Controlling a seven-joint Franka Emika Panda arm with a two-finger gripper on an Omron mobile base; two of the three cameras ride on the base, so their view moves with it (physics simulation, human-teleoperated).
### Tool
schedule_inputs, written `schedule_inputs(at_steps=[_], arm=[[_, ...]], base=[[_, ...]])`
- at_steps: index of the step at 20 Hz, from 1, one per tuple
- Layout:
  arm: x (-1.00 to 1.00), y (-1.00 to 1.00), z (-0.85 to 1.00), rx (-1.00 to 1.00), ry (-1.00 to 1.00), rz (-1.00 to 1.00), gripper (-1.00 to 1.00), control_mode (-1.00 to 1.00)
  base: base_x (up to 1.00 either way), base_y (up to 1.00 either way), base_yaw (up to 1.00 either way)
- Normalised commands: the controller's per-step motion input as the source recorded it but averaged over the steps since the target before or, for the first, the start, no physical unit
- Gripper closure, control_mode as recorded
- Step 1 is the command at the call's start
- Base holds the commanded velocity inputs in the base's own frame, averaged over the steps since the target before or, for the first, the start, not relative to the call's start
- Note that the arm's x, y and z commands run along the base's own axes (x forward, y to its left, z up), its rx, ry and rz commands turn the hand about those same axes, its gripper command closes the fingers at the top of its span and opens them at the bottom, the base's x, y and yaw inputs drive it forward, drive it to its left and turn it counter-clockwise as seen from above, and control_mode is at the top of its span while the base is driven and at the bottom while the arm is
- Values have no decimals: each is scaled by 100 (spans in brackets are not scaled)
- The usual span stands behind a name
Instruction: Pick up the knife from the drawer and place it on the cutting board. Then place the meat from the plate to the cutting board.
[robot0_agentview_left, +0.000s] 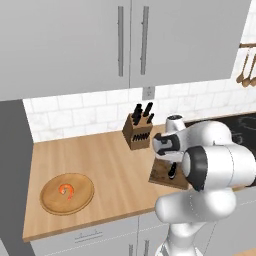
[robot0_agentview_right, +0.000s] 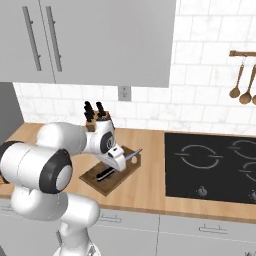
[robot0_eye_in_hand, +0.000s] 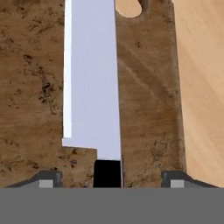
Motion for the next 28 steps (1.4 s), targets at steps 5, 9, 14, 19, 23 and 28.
schedule_inputs(at_steps=[5, 9, 14, 19, 23, 28], arm=[[-44, 45, 55, 0, -13, 10, -100, -100], [-52, 98, 56, -2, -19, 28, -100, -100], [-31, 100, 34, 0, -7, 42, -100, -100], [-8, 100, 25, 0, 0, 51, -100, -100], [0, 100, 37, 0, 2, 51, -100, -100], [0, 100, 44, 0, 5, 45, -100, -100]], base=[[0, 0, 0], [0, 0, 0], [0, 0, 0], [0, 0, 0], [0, 0, 0], [0, 0, 0]])
